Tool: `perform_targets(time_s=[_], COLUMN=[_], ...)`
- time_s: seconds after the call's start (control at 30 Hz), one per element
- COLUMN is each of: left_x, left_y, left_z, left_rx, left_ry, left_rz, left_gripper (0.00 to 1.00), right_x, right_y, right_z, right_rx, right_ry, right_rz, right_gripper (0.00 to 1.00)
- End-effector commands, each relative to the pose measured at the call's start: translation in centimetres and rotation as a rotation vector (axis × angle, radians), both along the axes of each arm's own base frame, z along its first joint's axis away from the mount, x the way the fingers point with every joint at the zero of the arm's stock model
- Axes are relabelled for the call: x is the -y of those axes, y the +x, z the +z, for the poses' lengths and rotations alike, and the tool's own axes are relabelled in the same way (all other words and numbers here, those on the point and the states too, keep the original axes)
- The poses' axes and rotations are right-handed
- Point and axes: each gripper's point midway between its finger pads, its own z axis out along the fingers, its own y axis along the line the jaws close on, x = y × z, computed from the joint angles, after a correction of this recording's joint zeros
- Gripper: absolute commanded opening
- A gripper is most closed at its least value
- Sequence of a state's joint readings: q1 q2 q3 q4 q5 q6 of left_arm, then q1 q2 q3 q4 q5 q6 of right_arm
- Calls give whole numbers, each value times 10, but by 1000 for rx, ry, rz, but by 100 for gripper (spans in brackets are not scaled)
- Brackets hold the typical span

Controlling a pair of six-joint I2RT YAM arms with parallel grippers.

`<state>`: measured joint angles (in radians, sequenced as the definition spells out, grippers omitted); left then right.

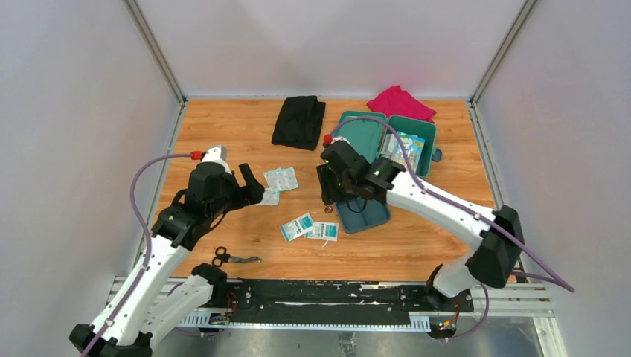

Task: Organize the medicine kit
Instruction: Pick up the medical item at the center of the board.

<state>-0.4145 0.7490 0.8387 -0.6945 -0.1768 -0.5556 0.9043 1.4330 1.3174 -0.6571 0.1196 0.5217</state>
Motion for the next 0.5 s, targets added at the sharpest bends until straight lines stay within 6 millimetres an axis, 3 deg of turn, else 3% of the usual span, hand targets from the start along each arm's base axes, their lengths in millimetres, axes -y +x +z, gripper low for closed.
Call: perform_targets(time_s=[0.0,0.17,0.47], left_x=[28,35,39], left_y=[-15,-18,-18], left_z=[14,39,82], left_rx=[-57,-64,-75], left_ry=[-253,-367,-512], left_rz=[2,41,123], left_gripper=[95,100,100], right_x=[-2,-14,-28], right_y=[8,13,16], right_z=[-19,-45,-93], right_rx=[-19,-63,-141], right_ry=[-103,-155,-239], right_rz=[-43,-41,-23], right_gripper=[54,54,55])
